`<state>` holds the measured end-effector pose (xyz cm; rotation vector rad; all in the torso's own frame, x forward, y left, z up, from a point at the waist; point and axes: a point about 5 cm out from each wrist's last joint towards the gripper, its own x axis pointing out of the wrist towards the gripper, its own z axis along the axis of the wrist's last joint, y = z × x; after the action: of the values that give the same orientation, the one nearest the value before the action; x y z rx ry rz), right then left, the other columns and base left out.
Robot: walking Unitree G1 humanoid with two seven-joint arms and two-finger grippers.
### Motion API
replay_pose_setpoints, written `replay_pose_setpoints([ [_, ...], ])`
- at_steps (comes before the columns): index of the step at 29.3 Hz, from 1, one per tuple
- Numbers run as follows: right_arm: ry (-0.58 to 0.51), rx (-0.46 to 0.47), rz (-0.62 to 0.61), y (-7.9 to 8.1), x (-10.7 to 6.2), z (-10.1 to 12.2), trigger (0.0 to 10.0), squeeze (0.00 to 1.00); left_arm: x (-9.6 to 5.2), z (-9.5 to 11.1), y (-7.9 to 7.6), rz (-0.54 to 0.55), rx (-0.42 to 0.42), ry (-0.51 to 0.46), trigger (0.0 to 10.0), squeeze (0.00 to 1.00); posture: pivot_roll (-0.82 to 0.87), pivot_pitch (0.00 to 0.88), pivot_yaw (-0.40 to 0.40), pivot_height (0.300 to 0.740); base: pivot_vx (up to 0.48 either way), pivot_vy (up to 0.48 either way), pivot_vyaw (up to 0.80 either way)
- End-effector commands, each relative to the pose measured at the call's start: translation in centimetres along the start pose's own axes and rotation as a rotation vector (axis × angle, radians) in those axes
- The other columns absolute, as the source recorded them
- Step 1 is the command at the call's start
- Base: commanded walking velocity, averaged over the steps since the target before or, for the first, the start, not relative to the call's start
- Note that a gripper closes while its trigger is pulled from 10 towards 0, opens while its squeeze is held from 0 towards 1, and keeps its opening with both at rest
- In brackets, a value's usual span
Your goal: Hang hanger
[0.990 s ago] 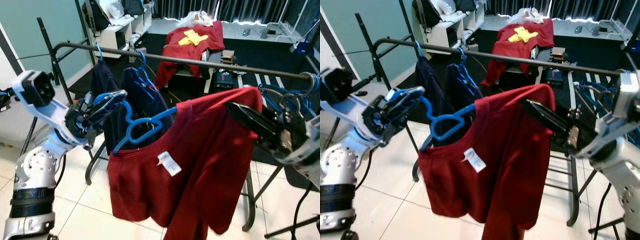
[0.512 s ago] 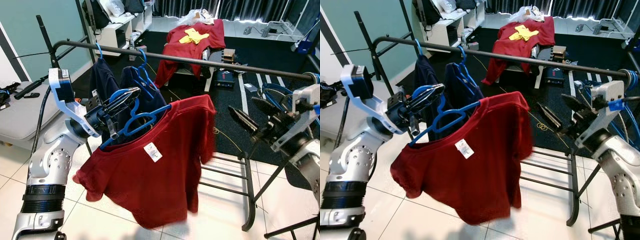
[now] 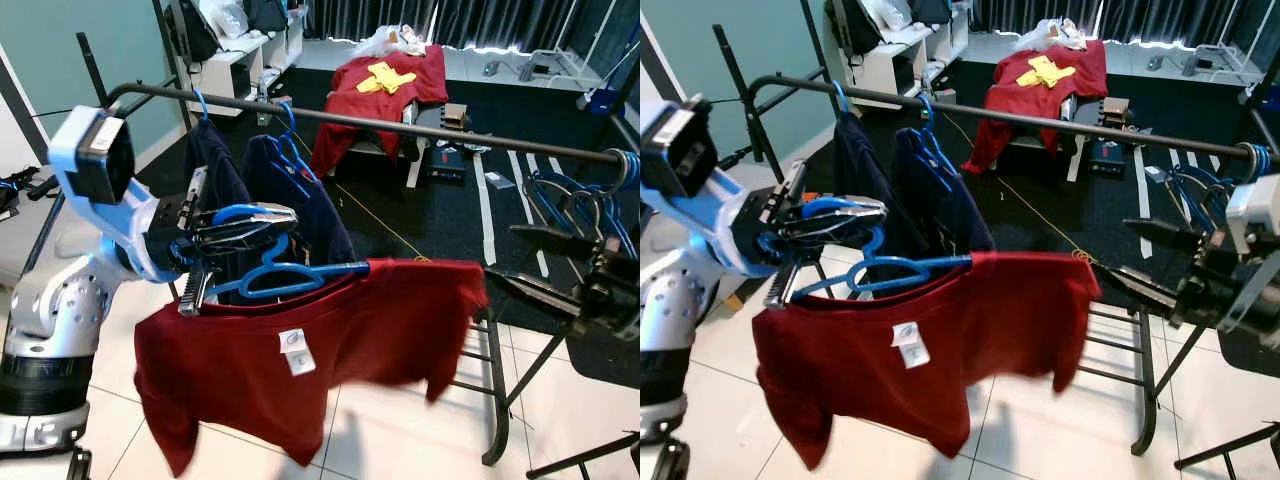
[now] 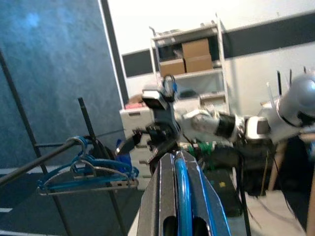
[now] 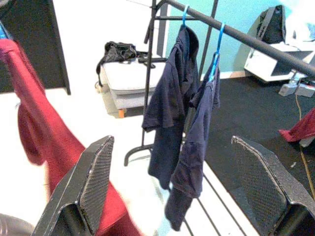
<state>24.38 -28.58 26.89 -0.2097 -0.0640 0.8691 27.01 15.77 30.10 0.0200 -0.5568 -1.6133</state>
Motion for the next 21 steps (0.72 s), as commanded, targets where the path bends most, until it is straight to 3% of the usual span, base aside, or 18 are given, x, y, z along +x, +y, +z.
replay_pose_setpoints([
  [1, 0.017, -0.011, 0.04, 0.1, -0.2, 0.2, 10.0, 0.0, 0.1, 0.3, 0.2, -0.018, 0.008, 0.021, 9.4, 0.0, 0.0, 0.034, 0.01, 0.74, 0.0, 0.0, 0.0],
  [5, 0.041, 0.007, 0.134, 0.9, 0.2, 0.2, 10.0, 0.0, 0.3, 0.8, 0.5, -0.019, 0.023, 0.004, 9.2, 0.0, 0.0, 0.037, 0.011, 0.74, 0.0, 0.0, 0.0],
  [8, -0.056, 0.131, 0.377, 3.4, 1.0, 0.7, 10.0, 0.0, 0.8, 1.1, 0.8, -0.014, 0.03, -0.023, 9.0, 0.0, 0.0, 0.041, 0.01, 0.74, 0.0, 0.0, 0.0],
  [10, -0.08, 0.157, 0.43, 3.9, 1.1, 0.9, 10.0, 0.0, 0.8, 1.1, 0.8, -0.015, 0.028, -0.024, 9.0, 0.0, 0.0, 0.041, 0.01, 0.74, 0.0, 0.0, 0.0],
  [12, -0.114, 0.178, 0.457, 3.9, 1.0, 1.4, 10.0, 0.0, 0.7, 0.9, 0.8, -0.019, 0.025, -0.018, 9.0, 0.0, 0.0, 0.042, 0.01, 0.74, 0.0, 0.0, 0.0],
  [15, -0.252, 0.203, 0.488, 3.5, 0.0, 3.7, 10.0, 0.0, 0.3, 0.9, 0.9, -0.01, 0.021, -0.004, 9.0, 0.0, 0.0, 0.044, 0.009, 0.74, 0.0, 0.0, 0.0],
  [21, -0.187, 0.194, 0.495, 4.1, 0.0, 2.9, 10.0, 0.0, 0.2, 1.3, 0.9, -0.011, 0.023, -0.014, 9.0, 0.0, -0.01, 0.044, 0.01, 0.74, 0.0, 0.0, 0.0],
])
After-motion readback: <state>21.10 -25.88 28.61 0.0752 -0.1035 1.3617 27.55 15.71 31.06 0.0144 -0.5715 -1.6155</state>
